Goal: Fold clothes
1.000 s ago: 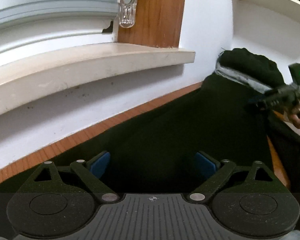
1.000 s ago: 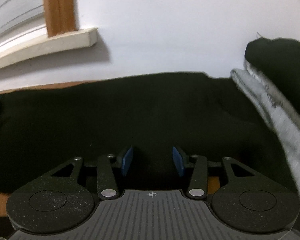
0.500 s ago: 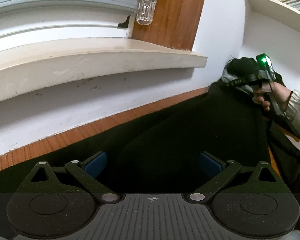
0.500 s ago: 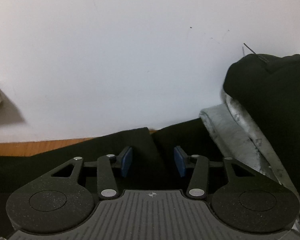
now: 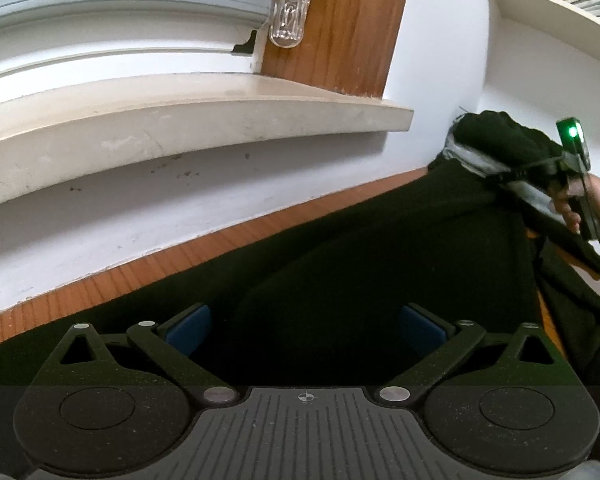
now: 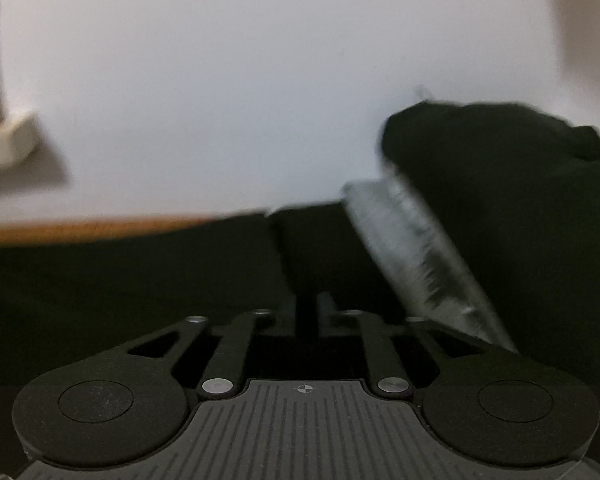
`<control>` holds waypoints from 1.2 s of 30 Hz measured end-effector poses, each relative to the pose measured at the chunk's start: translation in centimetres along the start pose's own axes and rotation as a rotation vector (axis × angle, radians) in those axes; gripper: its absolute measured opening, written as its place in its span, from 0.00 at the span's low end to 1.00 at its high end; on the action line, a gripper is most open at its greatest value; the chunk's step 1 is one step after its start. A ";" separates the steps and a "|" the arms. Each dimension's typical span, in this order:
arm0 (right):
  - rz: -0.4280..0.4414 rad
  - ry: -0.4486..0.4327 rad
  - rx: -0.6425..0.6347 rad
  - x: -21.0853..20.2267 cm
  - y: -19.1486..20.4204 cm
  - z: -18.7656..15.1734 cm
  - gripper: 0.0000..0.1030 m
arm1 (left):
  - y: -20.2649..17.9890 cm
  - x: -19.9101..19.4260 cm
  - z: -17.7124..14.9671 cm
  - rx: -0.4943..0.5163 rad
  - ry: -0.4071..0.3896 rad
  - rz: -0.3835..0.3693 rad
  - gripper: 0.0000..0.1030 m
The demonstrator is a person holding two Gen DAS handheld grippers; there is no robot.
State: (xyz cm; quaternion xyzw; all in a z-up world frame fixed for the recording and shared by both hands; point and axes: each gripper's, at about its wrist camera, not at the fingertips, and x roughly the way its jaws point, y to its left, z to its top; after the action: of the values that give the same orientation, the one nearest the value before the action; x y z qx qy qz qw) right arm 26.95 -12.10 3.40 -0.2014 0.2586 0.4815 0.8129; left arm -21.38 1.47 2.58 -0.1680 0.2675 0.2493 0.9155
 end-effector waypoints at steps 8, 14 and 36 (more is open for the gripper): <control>0.013 0.061 0.032 4.4 1.9 3.1 0.43 | 0.0 0.0 0.0 0.000 0.002 0.000 0.99; 0.049 0.104 -0.009 5.8 2.0 2.7 0.12 | 0.0 0.0 0.0 0.001 0.002 0.001 0.99; 0.104 0.098 -0.038 5.3 2.7 1.7 0.38 | -0.1 0.1 0.1 0.010 0.006 0.005 1.00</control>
State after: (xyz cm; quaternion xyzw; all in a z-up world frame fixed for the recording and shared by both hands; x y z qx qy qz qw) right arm 27.04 -6.30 1.23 -0.2267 0.2991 0.5175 0.7690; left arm -21.22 1.43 2.59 -0.1635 0.2719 0.2495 0.9149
